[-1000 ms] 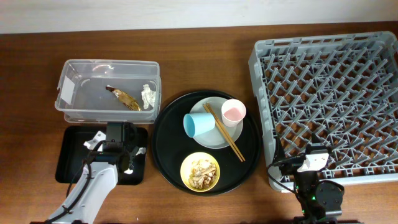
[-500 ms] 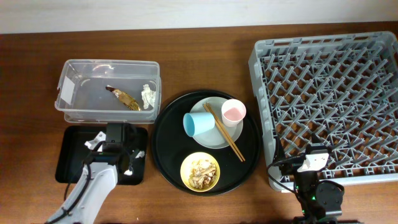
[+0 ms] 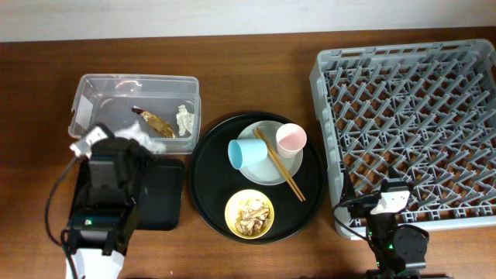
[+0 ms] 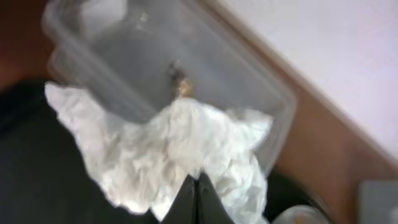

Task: Sort waste into correct bins and load items into the dishwasher rack
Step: 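Pick the tissue from the black tray and drop it into the clear bin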

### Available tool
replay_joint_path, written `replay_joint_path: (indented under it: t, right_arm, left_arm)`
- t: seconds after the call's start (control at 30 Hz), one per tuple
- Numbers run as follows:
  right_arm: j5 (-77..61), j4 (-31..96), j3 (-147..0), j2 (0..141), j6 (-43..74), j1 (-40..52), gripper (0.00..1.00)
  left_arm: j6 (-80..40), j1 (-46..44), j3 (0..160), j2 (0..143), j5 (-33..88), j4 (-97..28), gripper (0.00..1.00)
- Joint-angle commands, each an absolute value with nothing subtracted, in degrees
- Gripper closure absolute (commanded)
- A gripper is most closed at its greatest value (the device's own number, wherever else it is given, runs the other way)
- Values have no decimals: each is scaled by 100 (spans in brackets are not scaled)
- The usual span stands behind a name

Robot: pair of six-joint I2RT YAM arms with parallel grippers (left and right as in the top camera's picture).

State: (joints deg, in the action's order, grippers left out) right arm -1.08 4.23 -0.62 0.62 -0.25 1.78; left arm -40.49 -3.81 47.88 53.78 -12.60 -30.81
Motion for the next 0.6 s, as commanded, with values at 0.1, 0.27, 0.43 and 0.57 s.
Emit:
replay_joint_path:
  t: [0.1,0.27,0.43,0.57]
  right_arm:
    - [-82,447,-32,19,-40,148,1]
    - [-82,447,-32,19,-40,148,1]
    - [-82,447,-32,19,-40,148,1]
    - [-82,447,-32,19,-40,148,1]
  left_arm:
    - [-3527,-357,4912,6051,-1282,-1393,100]
    - [-3503,-357,4912,7625,-1066,-78,99]
    - [-3472,-357,4912,8508,-829,521,77]
    - [-2506,-357,4945,8517,-397,917,39]
